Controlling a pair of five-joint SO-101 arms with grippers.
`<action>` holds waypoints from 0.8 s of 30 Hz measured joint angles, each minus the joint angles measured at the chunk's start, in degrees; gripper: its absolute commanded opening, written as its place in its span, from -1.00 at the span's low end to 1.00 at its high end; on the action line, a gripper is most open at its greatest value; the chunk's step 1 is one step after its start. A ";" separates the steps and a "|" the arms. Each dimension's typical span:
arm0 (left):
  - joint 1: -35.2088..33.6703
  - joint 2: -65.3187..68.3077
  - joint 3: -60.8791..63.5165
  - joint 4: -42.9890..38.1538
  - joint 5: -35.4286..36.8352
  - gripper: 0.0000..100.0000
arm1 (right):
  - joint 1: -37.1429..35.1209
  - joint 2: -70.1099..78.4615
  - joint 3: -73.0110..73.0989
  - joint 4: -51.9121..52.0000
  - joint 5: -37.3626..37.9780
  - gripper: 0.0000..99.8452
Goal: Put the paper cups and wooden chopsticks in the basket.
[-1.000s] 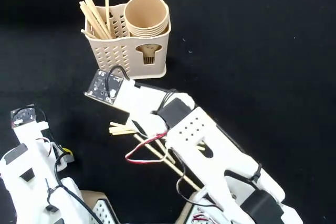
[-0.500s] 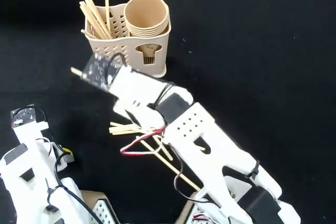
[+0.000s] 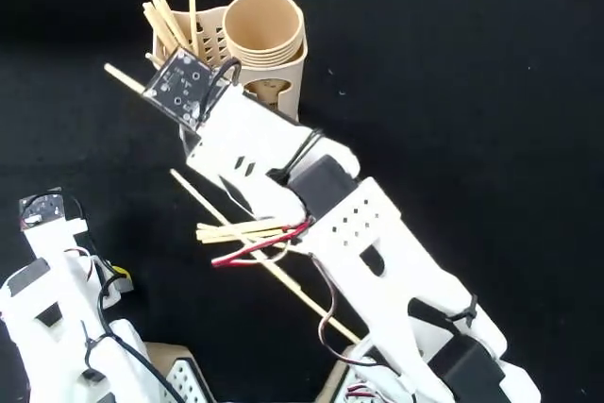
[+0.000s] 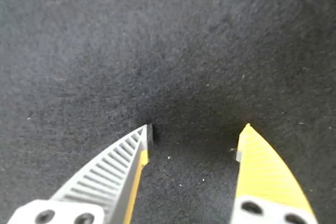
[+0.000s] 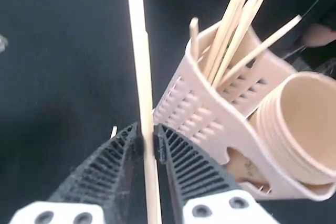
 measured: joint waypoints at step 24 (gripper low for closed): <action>0.00 0.00 0.00 0.00 0.00 -0.44 | 1.41 10.37 -19.43 -33.14 -11.60 -0.98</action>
